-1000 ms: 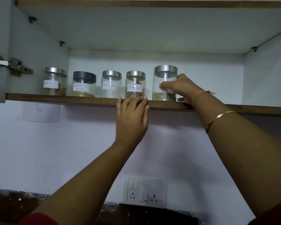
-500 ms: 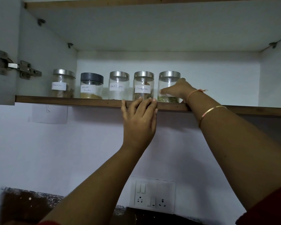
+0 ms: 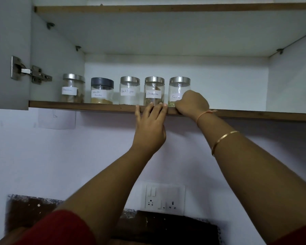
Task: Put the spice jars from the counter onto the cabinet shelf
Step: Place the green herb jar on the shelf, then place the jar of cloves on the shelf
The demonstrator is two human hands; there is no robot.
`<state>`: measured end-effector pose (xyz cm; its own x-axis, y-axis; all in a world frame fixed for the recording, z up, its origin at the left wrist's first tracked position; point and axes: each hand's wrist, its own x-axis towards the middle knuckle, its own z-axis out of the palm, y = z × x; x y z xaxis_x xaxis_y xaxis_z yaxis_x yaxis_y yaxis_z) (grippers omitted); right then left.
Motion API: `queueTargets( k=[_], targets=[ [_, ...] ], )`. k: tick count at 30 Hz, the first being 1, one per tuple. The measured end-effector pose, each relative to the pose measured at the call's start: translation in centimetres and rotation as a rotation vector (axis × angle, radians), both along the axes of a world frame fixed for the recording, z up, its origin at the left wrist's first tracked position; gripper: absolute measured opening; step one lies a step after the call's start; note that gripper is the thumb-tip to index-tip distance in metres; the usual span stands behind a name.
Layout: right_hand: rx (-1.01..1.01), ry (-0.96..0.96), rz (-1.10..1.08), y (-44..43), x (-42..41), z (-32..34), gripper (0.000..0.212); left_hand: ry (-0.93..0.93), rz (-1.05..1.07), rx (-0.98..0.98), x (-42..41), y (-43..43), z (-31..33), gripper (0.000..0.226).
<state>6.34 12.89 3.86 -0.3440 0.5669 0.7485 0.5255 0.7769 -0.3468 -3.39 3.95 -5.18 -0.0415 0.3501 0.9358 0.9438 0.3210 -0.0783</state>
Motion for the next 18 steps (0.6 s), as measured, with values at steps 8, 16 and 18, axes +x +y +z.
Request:
queueTargets(
  k=[8,16,18],
  targets=[
    [0.206,-0.065,0.018,-5.5,0.7,-6.7,0.042,-0.251,-0.077,-0.184,1.6,-3.2,-1.1,0.06],
    [-0.233,0.055,0.283,-12.0,-0.7,-20.9,0.044,-0.552,-0.101,-0.302,0.1,-9.4,-14.9,0.058],
    [-0.365,0.002,0.293,-13.1,-0.8,-25.1,0.041,-0.65,-0.102,-0.351,-0.1,-11.4,-19.2,0.058]
  ],
)
